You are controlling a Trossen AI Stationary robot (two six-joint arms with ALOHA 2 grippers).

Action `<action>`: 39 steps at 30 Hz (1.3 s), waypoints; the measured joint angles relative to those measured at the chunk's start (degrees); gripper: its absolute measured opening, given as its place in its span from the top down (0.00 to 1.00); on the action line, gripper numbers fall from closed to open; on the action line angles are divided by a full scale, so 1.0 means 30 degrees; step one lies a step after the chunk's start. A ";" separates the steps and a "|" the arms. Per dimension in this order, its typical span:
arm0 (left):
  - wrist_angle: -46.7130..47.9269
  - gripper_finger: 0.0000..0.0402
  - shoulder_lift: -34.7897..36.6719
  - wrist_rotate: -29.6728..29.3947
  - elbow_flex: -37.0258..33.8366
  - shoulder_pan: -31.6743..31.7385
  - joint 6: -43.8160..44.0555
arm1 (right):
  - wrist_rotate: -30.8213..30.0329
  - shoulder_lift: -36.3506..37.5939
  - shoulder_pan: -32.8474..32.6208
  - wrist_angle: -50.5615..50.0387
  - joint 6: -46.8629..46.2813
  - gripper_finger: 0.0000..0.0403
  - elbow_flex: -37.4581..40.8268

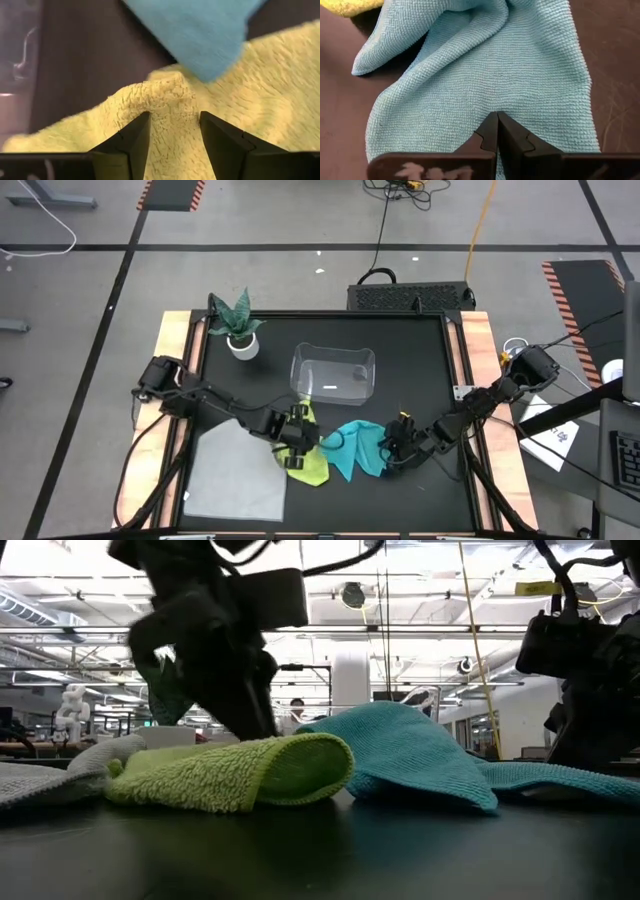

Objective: Fold microfiber towels
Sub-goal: Fold the blue towel

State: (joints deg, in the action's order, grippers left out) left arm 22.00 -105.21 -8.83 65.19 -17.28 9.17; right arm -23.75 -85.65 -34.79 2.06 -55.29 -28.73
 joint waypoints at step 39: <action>-0.5611 0.56 -0.0816 -0.0054 0.0029 -0.0472 -0.3030 | -0.0588 -0.0022 -0.0036 0.0065 0.0739 1.00 0.0058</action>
State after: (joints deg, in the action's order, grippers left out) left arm 5.16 -107.66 -8.99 65.27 -18.70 0.08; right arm -25.52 -85.71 -34.89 2.26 -53.07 -28.56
